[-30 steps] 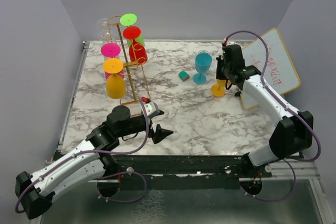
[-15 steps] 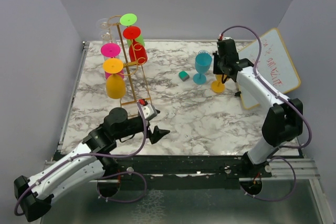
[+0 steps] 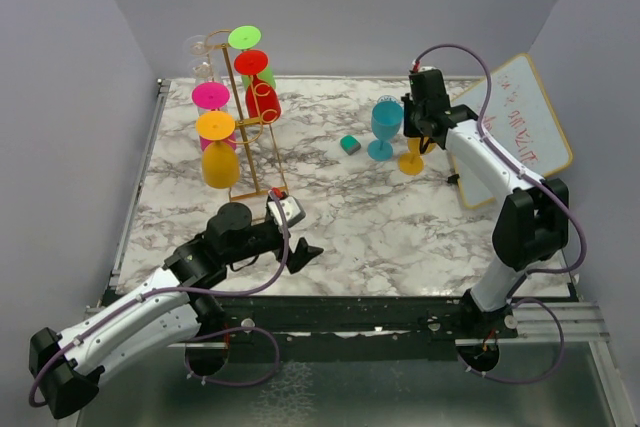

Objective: Take the wine glass off the wine glass rack
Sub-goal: Place the wine glass at the center of the board.

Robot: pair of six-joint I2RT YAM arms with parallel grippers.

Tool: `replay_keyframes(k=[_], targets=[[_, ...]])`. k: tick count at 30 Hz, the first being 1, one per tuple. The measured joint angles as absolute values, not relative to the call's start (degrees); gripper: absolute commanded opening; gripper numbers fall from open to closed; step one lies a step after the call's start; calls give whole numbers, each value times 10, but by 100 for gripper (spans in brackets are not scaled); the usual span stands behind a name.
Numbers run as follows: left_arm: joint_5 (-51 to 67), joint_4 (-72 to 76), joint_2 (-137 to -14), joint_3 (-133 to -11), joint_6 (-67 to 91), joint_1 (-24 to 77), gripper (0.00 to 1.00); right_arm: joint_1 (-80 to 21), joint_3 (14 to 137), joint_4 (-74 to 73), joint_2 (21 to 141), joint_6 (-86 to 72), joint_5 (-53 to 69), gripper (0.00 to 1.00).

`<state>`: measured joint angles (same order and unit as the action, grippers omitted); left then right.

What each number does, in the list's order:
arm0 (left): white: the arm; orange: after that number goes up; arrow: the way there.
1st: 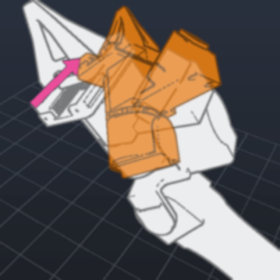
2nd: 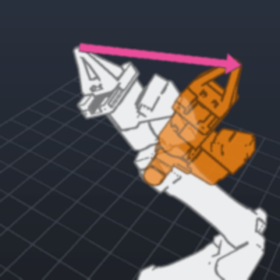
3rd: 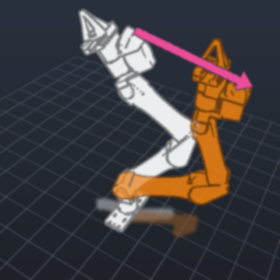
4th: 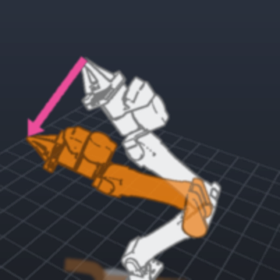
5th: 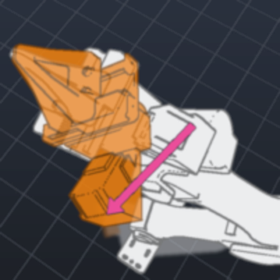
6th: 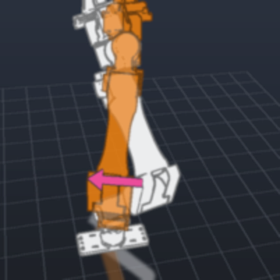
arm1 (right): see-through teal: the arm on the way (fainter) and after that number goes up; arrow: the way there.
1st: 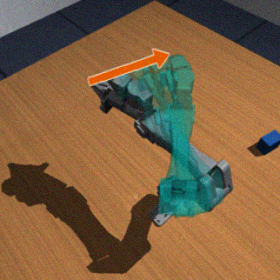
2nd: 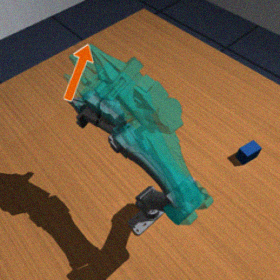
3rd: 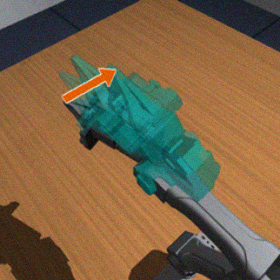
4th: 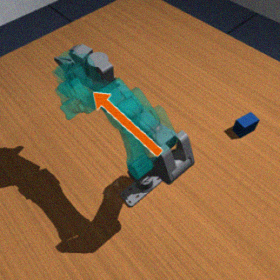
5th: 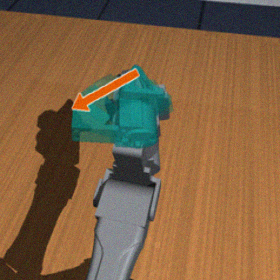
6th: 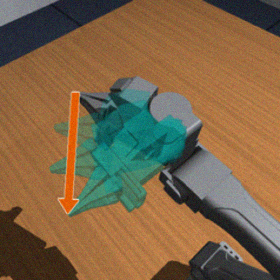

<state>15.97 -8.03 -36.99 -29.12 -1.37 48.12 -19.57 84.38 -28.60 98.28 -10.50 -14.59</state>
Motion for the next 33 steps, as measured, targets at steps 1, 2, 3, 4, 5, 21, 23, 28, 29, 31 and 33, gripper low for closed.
replay_keyframes(k=[1,2,3,4,5,21,23,28,29,31,33], targets=[[159,-83,-371,-291,-13,481,99,-196,844,-288,984,-104,-146,28],[159,-84,-371,-291,-13,481,99,-196,844,-289,985,-104,-146,29],[158,-86,-371,-291,-12,481,99,-196,844,-290,985,-102,-146,30],[157,-87,-371,-291,-11,481,99,-196,844,-291,985,-102,-146,31],[156,-88,-372,-291,-11,481,99,-196,844,-291,985,-100,-146,31],[120,-98,-385,-305,33,481,99,-196,837,-296,927,-88,-121,50],[115,-98,-389,-312,42,481,99,-196,832,-294,901,-85,-115,50],[122,-102,-389,-315,57,480,99,-196,822,-276,858,-85,-84,51],[128,-105,-389,-318,58,479,99,-196,817,-272,853,-86,-73,51],[143,-109,-389,-325,55,479,99,-196,804,-268,845,-89,-50,52],[163,-109,-389,-336,49,478,99,-196,794,-267,839,-95,-30,52]])
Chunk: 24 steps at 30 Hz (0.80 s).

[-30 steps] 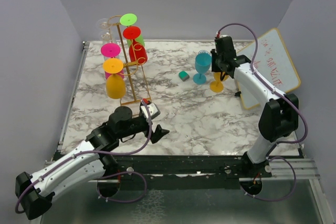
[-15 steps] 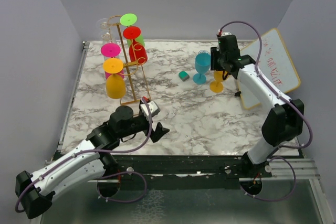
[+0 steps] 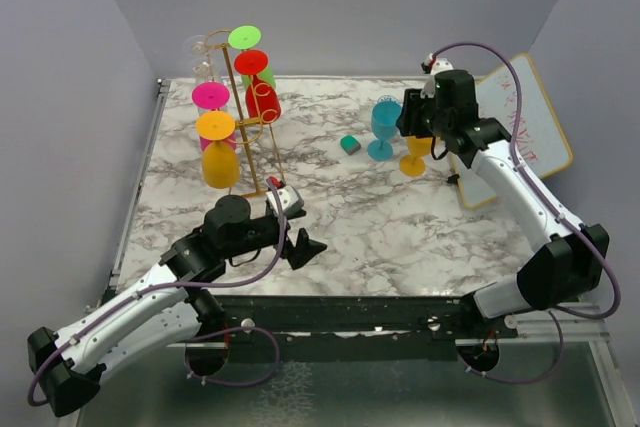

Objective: Take the wine glass off the wine glass rack
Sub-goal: Place the wine glass at the center of the board, then pick up the wine glass from the wine rack.

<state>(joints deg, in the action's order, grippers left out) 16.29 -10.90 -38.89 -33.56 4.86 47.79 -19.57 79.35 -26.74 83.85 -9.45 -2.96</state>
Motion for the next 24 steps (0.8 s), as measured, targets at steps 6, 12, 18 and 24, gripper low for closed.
replay_keyframes(k=[6,12,18,24], targets=[[199,-107,-385,-344,41,473,99,-196,748,-232,796,-137,41,58],[197,-107,-395,-344,41,472,99,-196,721,-131,787,-222,194,61],[173,-109,-396,-344,41,472,99,-204,725,-33,839,-308,322,60],[145,-114,-371,-344,40,469,99,-230,733,25,883,-361,372,58]])
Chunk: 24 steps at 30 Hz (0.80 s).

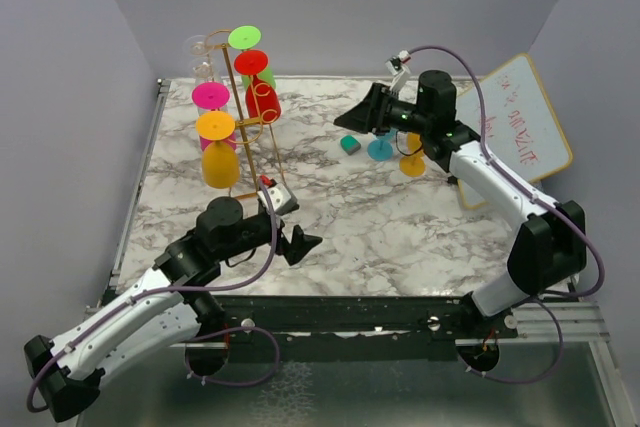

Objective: Take the wine glass off the wine glass rack
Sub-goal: Pick up the wine glass from the wine rack.

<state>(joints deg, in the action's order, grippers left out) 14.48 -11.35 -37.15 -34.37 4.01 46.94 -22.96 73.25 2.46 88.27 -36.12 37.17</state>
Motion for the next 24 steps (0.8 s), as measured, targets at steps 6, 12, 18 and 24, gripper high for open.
replay_keyframes(k=[6,12,18,24], targets=[[125,-114,-352,-343,36,469,99,-239,761,75,903,-404,404,58],[124,-117,-359,-339,33,469,99,-243,806,160,948,-463,428,58],[124,-120,-381,-339,30,469,99,-267,944,166,1058,-488,442,57],[106,-125,-394,-339,27,469,99,-283,1099,104,1159,-481,435,57]])
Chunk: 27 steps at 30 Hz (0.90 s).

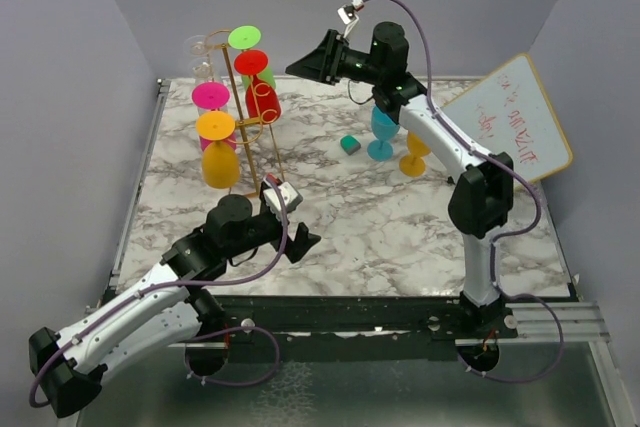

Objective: Take the wine glass off the wine glass rack
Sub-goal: Pick up the wine glass from the wine rack.

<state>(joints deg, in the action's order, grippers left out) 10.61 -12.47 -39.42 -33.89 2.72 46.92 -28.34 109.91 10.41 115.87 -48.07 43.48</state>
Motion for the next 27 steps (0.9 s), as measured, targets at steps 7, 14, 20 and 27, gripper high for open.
replay_keyframes(k=[7,14,20,27], targets=[[95,-126,-387,-333,23,469,99,-298,1223,66,1251,-485,426,57],[91,-126,-387,-333,23,469,99,-309,1303,53,1311,-500,425,57],[89,-126,-388,-333,23,469,99,-316,1325,58,1326,-521,424,57],[88,-126,-397,-333,23,465,99,-321,1369,59,1347,-536,406,54]])
